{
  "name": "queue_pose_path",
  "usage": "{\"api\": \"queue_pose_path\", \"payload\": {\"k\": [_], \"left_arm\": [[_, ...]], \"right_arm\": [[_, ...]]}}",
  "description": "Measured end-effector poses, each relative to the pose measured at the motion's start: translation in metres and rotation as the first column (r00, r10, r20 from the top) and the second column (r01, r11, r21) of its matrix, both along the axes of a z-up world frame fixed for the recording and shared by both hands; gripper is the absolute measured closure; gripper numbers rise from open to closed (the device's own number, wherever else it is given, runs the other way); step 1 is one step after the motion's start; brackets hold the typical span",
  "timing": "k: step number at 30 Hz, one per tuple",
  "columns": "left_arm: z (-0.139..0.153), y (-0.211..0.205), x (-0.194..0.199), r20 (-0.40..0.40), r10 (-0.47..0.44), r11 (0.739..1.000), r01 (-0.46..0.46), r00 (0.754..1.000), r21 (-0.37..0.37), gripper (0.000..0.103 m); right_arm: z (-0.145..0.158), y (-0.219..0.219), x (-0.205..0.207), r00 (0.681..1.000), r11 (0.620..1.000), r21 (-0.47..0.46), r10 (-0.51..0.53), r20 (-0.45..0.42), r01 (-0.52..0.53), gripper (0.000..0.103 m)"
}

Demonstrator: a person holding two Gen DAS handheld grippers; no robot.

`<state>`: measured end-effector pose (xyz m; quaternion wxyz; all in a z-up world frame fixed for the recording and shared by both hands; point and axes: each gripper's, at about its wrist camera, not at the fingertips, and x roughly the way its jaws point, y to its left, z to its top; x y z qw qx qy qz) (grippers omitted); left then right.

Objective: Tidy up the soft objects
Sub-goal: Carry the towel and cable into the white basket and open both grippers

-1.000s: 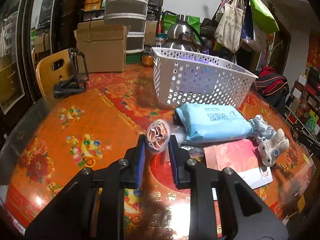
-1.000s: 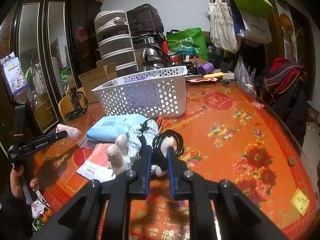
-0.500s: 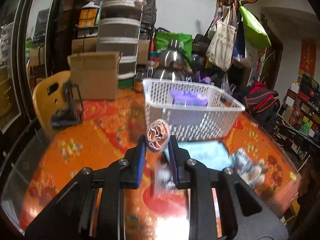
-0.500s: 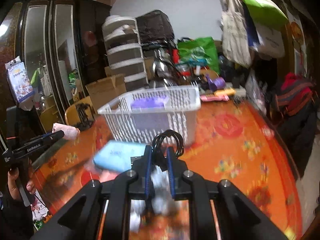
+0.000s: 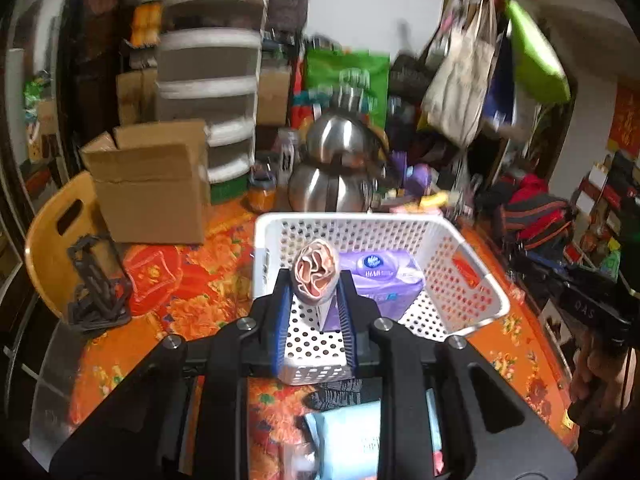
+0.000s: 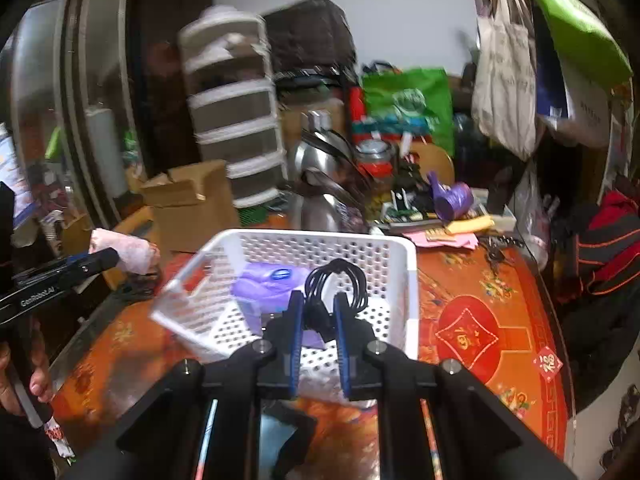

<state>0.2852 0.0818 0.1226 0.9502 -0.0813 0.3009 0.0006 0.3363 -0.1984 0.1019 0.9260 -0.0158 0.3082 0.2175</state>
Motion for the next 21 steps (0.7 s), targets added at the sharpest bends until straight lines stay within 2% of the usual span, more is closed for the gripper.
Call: {"api": "queue_pose_path", "payload": {"k": [3,7,9,15,17,21], "left_arm": [[-0.012,-0.006,0.038,-0.082,-0.004,1.000,0.004,0.997,0.005,0.083],[-0.035,-0.017,0.068,-0.157,-0.025,1.000,0.025,0.987,-0.004,0.083],[-0.042,-0.023,0.075,-0.172,-0.015,0.999,0.020,0.985,0.026,0.083],[-0.062,-0.020,0.087,-0.219,0.018,0.999,-0.010,0.976,0.035,0.083],[-0.071,-0.020,0.092,-0.236,0.032,0.998,-0.018,0.971,0.063,0.082],[-0.082,-0.015,0.096,-0.250,0.034,0.999,-0.024,0.968,0.044,0.082]], "right_arm": [[-0.014,0.003,0.029,0.998,0.999,-0.029,-0.034,-0.049,0.032,0.090],[-0.035,0.007,0.055,0.993,0.997,-0.061,-0.058,-0.103,0.051,0.090],[-0.043,0.008,0.060,0.991,0.996,-0.070,-0.060,-0.121,0.052,0.090],[-0.060,0.023,0.066,0.987,0.993,-0.119,-0.045,-0.156,0.026,0.090],[-0.067,0.029,0.067,0.985,0.988,-0.152,-0.044,-0.164,0.018,0.090],[-0.074,0.034,0.070,0.983,0.987,-0.159,-0.047,-0.175,0.018,0.090]]}}
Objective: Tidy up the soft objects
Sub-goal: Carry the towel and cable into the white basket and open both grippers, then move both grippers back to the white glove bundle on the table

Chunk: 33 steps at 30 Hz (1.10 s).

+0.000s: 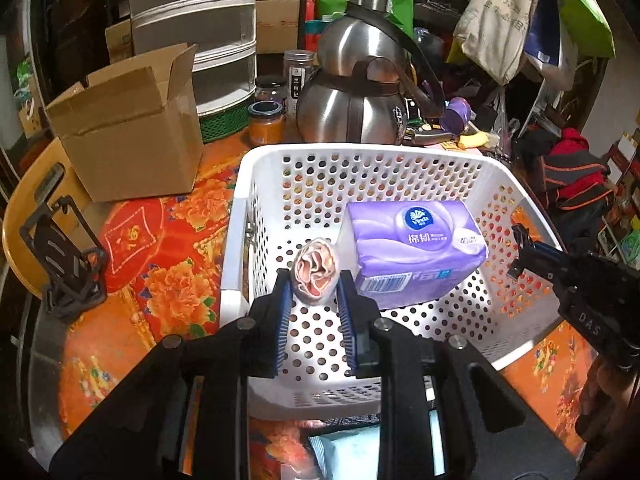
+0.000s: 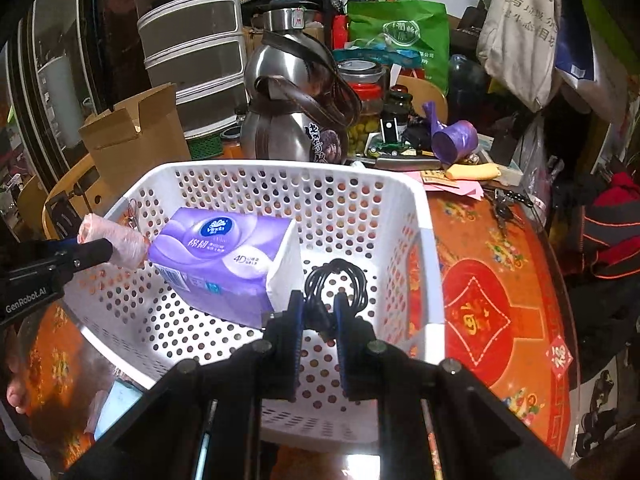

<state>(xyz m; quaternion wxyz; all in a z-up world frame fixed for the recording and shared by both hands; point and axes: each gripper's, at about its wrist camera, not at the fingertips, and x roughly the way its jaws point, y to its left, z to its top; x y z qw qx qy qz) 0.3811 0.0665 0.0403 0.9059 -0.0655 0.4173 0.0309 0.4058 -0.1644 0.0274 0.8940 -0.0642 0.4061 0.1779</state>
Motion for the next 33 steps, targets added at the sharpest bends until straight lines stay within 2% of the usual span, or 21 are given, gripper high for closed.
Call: {"api": "queue_pose_path", "payload": {"k": [3,8,9,10,12,14,15,20,24,27,30,33], "left_arm": [[-0.002,0.003,-0.001,0.011,-0.004,1.000,0.004,1.000,-0.022,0.082],[-0.001,0.001,-0.004,0.031,-0.005,1.000,0.005,1.000,-0.004,0.081],[0.000,0.002,-0.005,0.035,-0.005,1.000,0.005,0.999,-0.009,0.076],[0.002,0.003,-0.006,0.042,-0.008,1.000,0.009,0.999,-0.021,0.071],[0.008,0.003,-0.009,0.064,0.002,1.000,-0.001,0.998,-0.008,0.036],[0.013,0.003,-0.012,0.088,0.014,1.000,-0.016,0.996,0.016,0.022],[0.017,0.002,-0.015,0.111,0.009,1.000,-0.012,0.994,0.026,0.018],[0.031,0.002,-0.030,0.156,0.007,0.999,-0.014,0.988,0.042,0.012],[0.033,0.004,-0.038,0.172,0.028,0.999,-0.036,0.985,0.039,0.010],[0.028,0.001,-0.039,0.150,0.029,0.998,-0.036,0.988,0.045,0.010],[0.025,0.000,-0.042,0.149,0.047,0.995,-0.059,0.988,0.079,0.010],[0.027,0.003,-0.052,0.154,0.056,0.995,-0.068,0.986,0.070,0.010]], "right_arm": [[0.000,0.000,-0.001,1.000,1.000,-0.003,-0.017,0.007,0.017,0.090],[0.005,-0.003,-0.001,0.999,0.999,0.031,-0.025,0.028,0.024,0.088],[0.005,-0.003,-0.002,0.999,0.999,0.034,-0.025,0.030,0.024,0.086],[0.006,-0.004,-0.001,0.999,0.999,0.032,-0.027,0.031,0.026,0.080],[0.008,-0.006,-0.003,0.999,0.999,0.036,-0.030,0.042,0.029,0.069],[0.012,-0.007,-0.005,0.998,0.999,0.040,-0.036,0.059,0.033,0.044],[0.013,-0.008,-0.007,0.997,0.998,0.043,-0.039,0.068,0.036,0.041],[0.022,-0.014,-0.016,0.996,0.997,0.074,-0.040,0.079,0.034,0.028],[0.024,-0.018,-0.021,0.996,0.996,0.081,-0.038,0.080,0.031,0.028],[0.023,-0.018,-0.023,0.996,0.996,0.081,-0.035,0.083,0.028,0.027],[0.022,-0.018,-0.027,0.996,0.996,0.089,-0.027,0.080,0.019,0.027],[0.025,-0.024,-0.034,0.997,0.992,0.124,-0.028,0.076,0.018,0.027]]}}
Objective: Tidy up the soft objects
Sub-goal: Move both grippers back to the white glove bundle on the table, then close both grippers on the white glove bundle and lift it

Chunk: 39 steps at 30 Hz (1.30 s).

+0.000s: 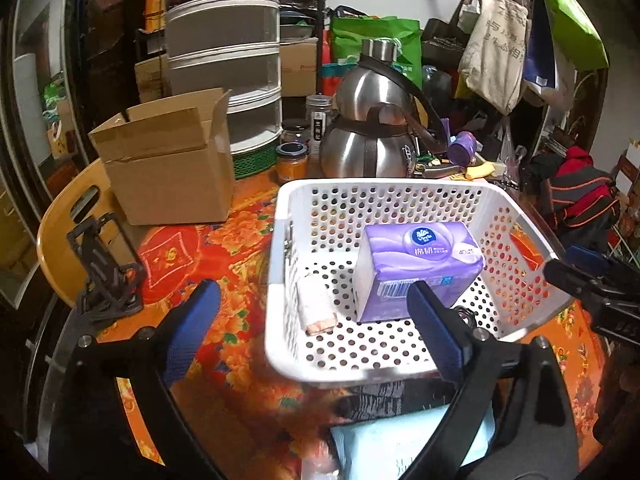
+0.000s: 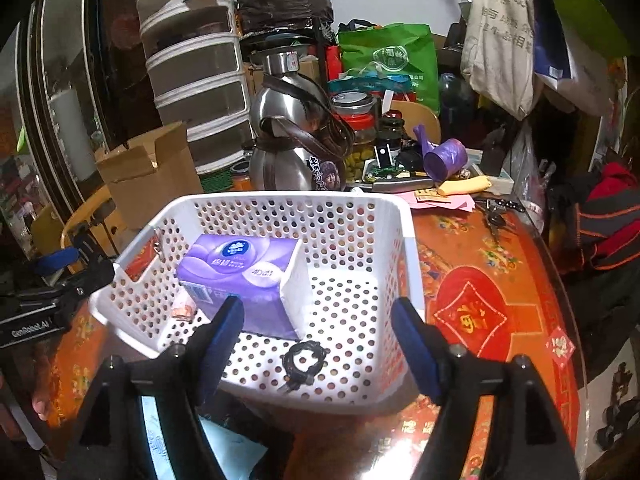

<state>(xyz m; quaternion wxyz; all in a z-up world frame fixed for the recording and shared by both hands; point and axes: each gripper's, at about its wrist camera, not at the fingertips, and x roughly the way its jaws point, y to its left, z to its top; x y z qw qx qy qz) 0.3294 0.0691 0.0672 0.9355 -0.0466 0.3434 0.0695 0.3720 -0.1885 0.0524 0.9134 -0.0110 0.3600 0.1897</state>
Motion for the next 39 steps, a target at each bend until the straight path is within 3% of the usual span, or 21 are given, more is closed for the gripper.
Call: {"api": "queue_pose_path", "payload": {"k": [4,10,17,22,27,31,35,39], "left_arm": [[0.008,0.008,-0.028,0.036,0.002,0.999,0.000,0.999,-0.042,0.010],[0.010,0.012,-0.094,0.099,0.078,0.997,-0.076,0.992,-0.022,0.010],[-0.033,-0.008,-0.183,0.120,0.074,0.997,-0.072,0.990,-0.024,0.010],[-0.065,-0.029,-0.231,0.104,0.033,0.998,-0.027,0.994,-0.060,0.010],[-0.073,-0.069,-0.249,0.103,-0.053,0.997,0.058,0.993,-0.056,0.010],[-0.074,-0.108,-0.248,0.118,-0.121,0.992,0.124,0.986,-0.024,0.010],[-0.078,-0.144,-0.238,0.108,-0.186,0.982,0.187,0.976,0.002,0.010],[-0.082,-0.167,-0.231,0.098,-0.232,0.973,0.232,0.968,0.006,0.010]], "right_arm": [[0.008,-0.014,-0.022,1.000,0.998,0.067,0.002,0.001,-0.002,0.027],[0.006,-0.039,-0.089,0.998,0.995,0.096,0.018,0.054,-0.023,0.027],[-0.035,-0.082,-0.183,0.996,0.989,0.143,0.015,0.087,-0.027,0.027],[-0.075,-0.110,-0.231,0.999,0.988,0.155,-0.031,0.038,0.025,0.027],[-0.098,-0.123,-0.259,0.999,0.979,0.199,-0.042,-0.004,0.042,0.027],[-0.097,-0.123,-0.262,0.999,0.974,0.225,-0.046,0.020,0.040,0.029],[-0.094,-0.120,-0.250,0.999,0.972,0.233,-0.040,0.018,0.034,0.053],[-0.098,-0.114,-0.241,1.000,0.972,0.232,-0.022,0.001,0.021,0.054]]}}
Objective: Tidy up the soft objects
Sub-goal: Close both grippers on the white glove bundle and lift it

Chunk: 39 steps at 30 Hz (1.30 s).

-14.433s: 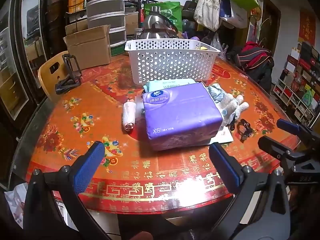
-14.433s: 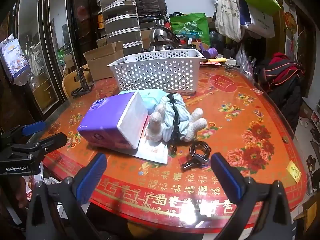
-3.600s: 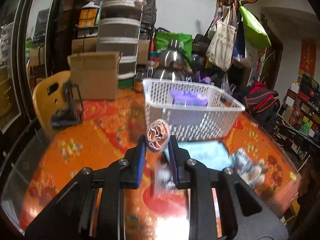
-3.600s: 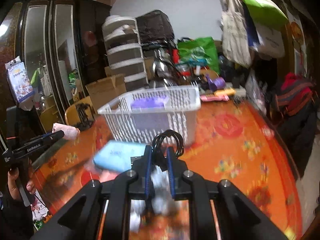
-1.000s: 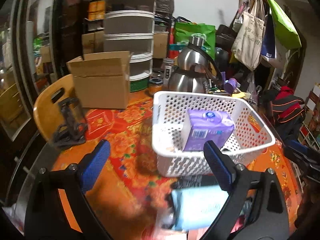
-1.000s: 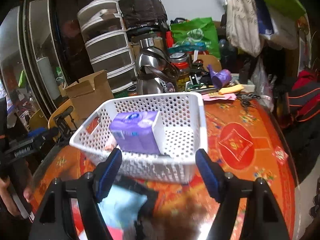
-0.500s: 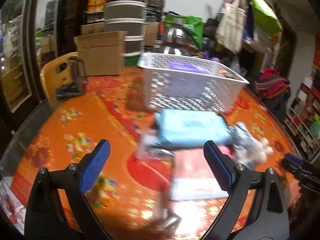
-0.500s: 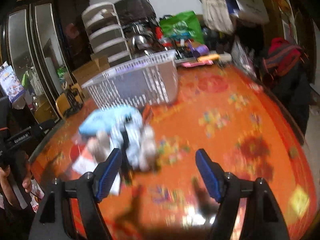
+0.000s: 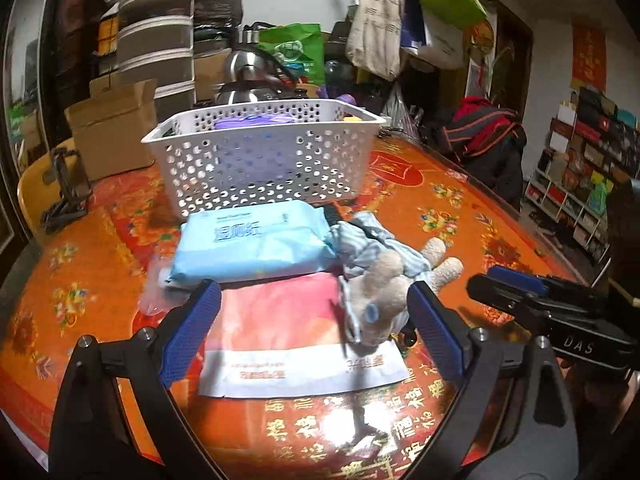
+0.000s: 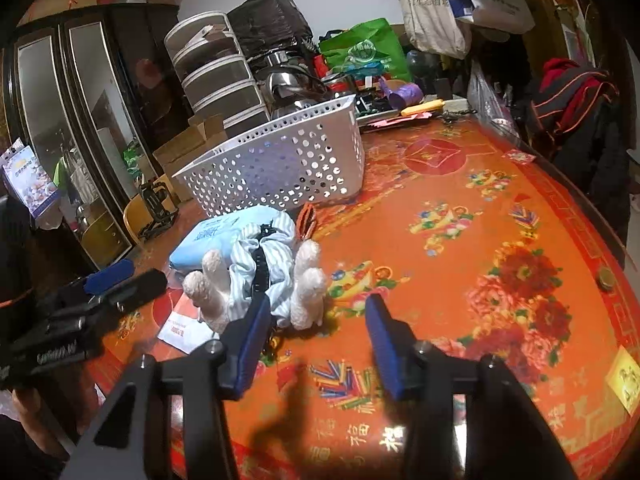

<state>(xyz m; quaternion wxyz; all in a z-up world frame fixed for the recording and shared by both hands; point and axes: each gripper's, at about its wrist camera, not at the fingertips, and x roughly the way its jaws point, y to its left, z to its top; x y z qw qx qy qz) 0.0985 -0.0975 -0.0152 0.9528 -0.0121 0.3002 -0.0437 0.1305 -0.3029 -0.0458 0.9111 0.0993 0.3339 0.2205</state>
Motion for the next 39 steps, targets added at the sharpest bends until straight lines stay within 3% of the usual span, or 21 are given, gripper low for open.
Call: {"api": "queue_pose_path", "payload": {"k": [4,8,13,14,17,21,22,24,39], "left_arm": [[-0.005,-0.012,0.008,-0.005,-0.030,1.000,0.030,1.000,0.010,0.012],[-0.017,-0.021,0.021,-0.038,-0.045,0.998,0.046,0.998,0.039,0.033],[-0.026,-0.017,0.030,-0.062,-0.062,0.998,0.062,0.996,0.007,0.053],[-0.027,-0.015,0.030,-0.060,-0.063,0.998,0.064,0.996,0.005,0.062],[-0.028,-0.009,0.032,-0.069,-0.086,0.996,0.084,0.994,-0.033,0.074],[-0.031,-0.002,0.032,-0.070,-0.093,0.994,0.090,0.993,-0.056,0.080],[-0.031,0.000,0.031,-0.068,-0.098,0.993,0.093,0.993,-0.067,0.081],[-0.031,0.003,0.032,-0.070,-0.108,0.992,0.102,0.992,-0.080,0.086],[-0.016,0.034,0.015,0.025,-0.156,0.975,0.158,0.987,-0.157,0.089]], "right_arm": [[-0.002,0.001,0.006,1.000,1.000,0.012,0.003,-0.008,-0.003,0.054],[-0.003,0.004,0.012,1.000,1.000,0.011,0.004,-0.012,-0.004,0.054],[-0.004,0.007,0.016,1.000,1.000,0.013,0.008,-0.016,-0.008,0.054],[-0.005,0.009,0.017,1.000,1.000,0.009,0.012,-0.016,-0.012,0.055],[-0.005,0.017,0.018,0.999,1.000,-0.003,0.028,-0.021,-0.029,0.067],[-0.005,0.027,0.018,0.999,0.999,-0.022,0.040,-0.016,-0.041,0.082],[-0.005,0.029,0.018,0.999,0.999,-0.030,0.044,-0.015,-0.044,0.091],[-0.004,0.031,0.016,0.999,0.998,-0.044,0.042,-0.004,-0.042,0.092],[0.019,0.043,-0.014,0.995,0.997,-0.050,0.060,0.085,-0.056,0.096]]}}
